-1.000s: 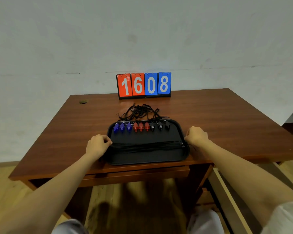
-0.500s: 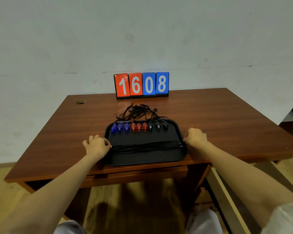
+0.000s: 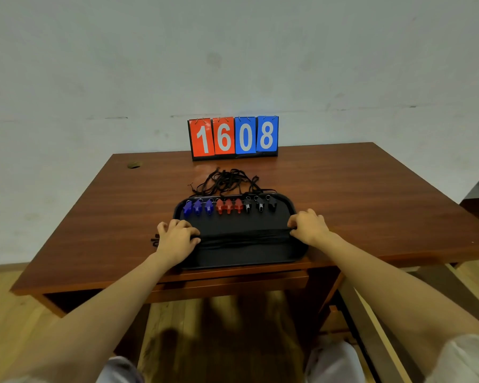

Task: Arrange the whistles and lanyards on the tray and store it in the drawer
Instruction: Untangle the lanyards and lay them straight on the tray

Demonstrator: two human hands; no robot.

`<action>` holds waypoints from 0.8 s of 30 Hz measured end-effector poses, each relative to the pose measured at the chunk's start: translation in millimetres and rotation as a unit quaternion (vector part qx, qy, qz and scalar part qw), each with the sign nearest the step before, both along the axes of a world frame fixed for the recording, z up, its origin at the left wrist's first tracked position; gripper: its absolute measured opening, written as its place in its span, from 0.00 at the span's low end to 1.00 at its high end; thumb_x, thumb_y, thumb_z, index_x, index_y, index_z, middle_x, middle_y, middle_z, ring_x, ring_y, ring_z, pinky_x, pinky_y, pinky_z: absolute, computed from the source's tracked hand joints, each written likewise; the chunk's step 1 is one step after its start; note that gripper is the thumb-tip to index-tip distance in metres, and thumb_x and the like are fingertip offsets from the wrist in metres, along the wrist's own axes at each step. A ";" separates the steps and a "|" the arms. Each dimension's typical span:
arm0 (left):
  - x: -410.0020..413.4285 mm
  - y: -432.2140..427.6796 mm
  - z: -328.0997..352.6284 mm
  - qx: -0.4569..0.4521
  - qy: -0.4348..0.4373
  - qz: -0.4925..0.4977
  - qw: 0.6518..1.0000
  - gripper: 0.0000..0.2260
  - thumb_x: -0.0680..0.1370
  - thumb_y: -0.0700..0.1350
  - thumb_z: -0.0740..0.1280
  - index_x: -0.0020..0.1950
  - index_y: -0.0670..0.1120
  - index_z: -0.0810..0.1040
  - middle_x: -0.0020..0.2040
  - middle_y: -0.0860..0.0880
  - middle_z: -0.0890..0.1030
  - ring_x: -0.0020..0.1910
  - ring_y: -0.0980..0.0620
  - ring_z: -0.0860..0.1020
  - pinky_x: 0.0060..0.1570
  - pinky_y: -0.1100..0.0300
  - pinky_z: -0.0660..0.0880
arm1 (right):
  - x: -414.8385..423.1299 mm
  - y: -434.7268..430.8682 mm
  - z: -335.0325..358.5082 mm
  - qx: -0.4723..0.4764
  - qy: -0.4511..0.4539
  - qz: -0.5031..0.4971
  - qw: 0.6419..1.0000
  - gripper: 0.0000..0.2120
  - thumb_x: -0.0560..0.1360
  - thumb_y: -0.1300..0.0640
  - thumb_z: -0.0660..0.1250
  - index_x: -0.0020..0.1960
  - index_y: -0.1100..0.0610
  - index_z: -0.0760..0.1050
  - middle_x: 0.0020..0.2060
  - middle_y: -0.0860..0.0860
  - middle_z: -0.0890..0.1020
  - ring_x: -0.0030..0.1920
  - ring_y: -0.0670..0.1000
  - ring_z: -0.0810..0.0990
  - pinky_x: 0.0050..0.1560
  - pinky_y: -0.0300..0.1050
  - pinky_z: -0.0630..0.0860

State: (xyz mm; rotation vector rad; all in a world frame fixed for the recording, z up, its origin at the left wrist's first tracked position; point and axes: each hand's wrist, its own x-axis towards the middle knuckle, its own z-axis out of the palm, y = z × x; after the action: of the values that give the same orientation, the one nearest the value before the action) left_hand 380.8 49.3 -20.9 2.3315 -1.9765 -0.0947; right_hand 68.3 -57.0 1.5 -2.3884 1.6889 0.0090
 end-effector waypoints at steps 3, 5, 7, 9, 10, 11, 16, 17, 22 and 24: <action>0.0 2.0 -1.8 0.008 0.000 -0.002 1.000 0.13 0.80 0.53 0.59 0.62 0.56 0.76 0.64 0.53 0.73 0.68 0.50 0.64 0.66 0.46 0.54 | -2.7 1.0 -0.7 0.007 0.004 -0.006 1.000 0.10 0.78 0.56 0.63 0.59 0.53 0.76 0.59 0.54 0.76 0.66 0.58 0.66 0.65 0.56 0.63; -0.5 2.7 -2.9 -0.002 0.003 -0.006 1.000 0.13 0.80 0.53 0.59 0.62 0.56 0.76 0.64 0.52 0.73 0.67 0.50 0.64 0.66 0.46 0.54 | -2.3 1.6 0.4 0.004 0.002 -0.006 1.000 0.10 0.78 0.56 0.63 0.59 0.53 0.76 0.59 0.54 0.76 0.66 0.58 0.66 0.65 0.56 0.63; -2.7 1.4 -2.8 -0.014 0.006 -0.013 1.000 0.13 0.79 0.53 0.60 0.62 0.55 0.75 0.64 0.52 0.73 0.68 0.50 0.64 0.66 0.47 0.53 | 2.5 2.8 3.0 -0.012 0.002 0.004 1.000 0.10 0.78 0.56 0.63 0.59 0.53 0.76 0.59 0.54 0.76 0.65 0.58 0.66 0.65 0.57 0.63; -7.0 -2.5 -1.3 -0.026 0.008 -0.020 0.999 0.13 0.79 0.53 0.60 0.62 0.55 0.75 0.64 0.52 0.73 0.68 0.50 0.64 0.66 0.47 0.53 | 11.3 3.5 5.7 -0.032 -0.002 0.014 0.999 0.10 0.78 0.57 0.63 0.58 0.54 0.77 0.58 0.53 0.77 0.65 0.57 0.67 0.64 0.57 0.63; -9.8 -5.6 0.5 -0.030 0.011 -0.023 0.999 0.13 0.79 0.54 0.60 0.62 0.54 0.75 0.64 0.52 0.73 0.68 0.50 0.64 0.66 0.48 0.53 | 16.7 3.4 6.8 -0.037 -0.008 0.020 0.999 0.09 0.78 0.57 0.63 0.57 0.54 0.77 0.57 0.53 0.77 0.64 0.57 0.67 0.63 0.57 0.63; -12.3 -9.3 2.8 -0.034 0.017 -0.025 0.999 0.13 0.79 0.54 0.60 0.61 0.54 0.76 0.64 0.52 0.73 0.68 0.50 0.64 0.66 0.48 0.53 | 22.5 2.7 7.8 -0.038 -0.015 0.026 0.999 0.09 0.78 0.57 0.63 0.56 0.54 0.77 0.56 0.53 0.77 0.64 0.57 0.67 0.63 0.56 0.63; -14.0 -35.7 19.4 -0.055 0.028 -0.015 0.998 0.12 0.79 0.52 0.60 0.60 0.53 0.77 0.63 0.50 0.73 0.67 0.49 0.65 0.65 0.49 0.54 | 58.5 -11.9 18.0 -0.013 -0.049 0.062 0.997 0.11 0.77 0.56 0.65 0.58 0.55 0.76 0.56 0.54 0.78 0.63 0.57 0.69 0.63 0.56 0.67; -11.1 -42.9 23.1 -0.058 0.031 -0.005 0.998 0.12 0.79 0.52 0.61 0.60 0.52 0.77 0.62 0.49 0.74 0.66 0.48 0.65 0.64 0.49 0.55 | 68.2 -17.5 20.2 -0.012 -0.057 0.072 0.996 0.11 0.77 0.56 0.65 0.59 0.55 0.76 0.56 0.54 0.79 0.63 0.58 0.70 0.63 0.56 0.69; 15.0 -84.5 37.1 -0.041 0.031 0.069 0.996 0.12 0.79 0.50 0.60 0.59 0.50 0.78 0.62 0.47 0.75 0.64 0.45 0.68 0.64 0.47 0.59 | 125.6 -47.7 28.8 -0.012 -0.092 0.114 0.989 0.12 0.77 0.56 0.64 0.59 0.56 0.77 0.57 0.55 0.80 0.59 0.57 0.76 0.60 0.56 0.74; 29.2 -103.2 38.1 -0.036 0.039 0.085 0.995 0.12 0.80 0.48 0.59 0.59 0.49 0.78 0.62 0.46 0.75 0.63 0.44 0.69 0.64 0.46 0.60 | 150.8 -65.3 30.4 0.001 -0.099 0.131 0.986 0.12 0.78 0.56 0.63 0.59 0.56 0.77 0.57 0.54 0.80 0.58 0.56 0.77 0.60 0.56 0.75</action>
State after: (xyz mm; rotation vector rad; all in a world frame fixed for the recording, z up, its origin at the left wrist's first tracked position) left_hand 410.0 -53.8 17.2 2.3986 -1.7098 -0.1002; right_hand 219.1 -122.3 31.9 -2.4972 1.2809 -0.1790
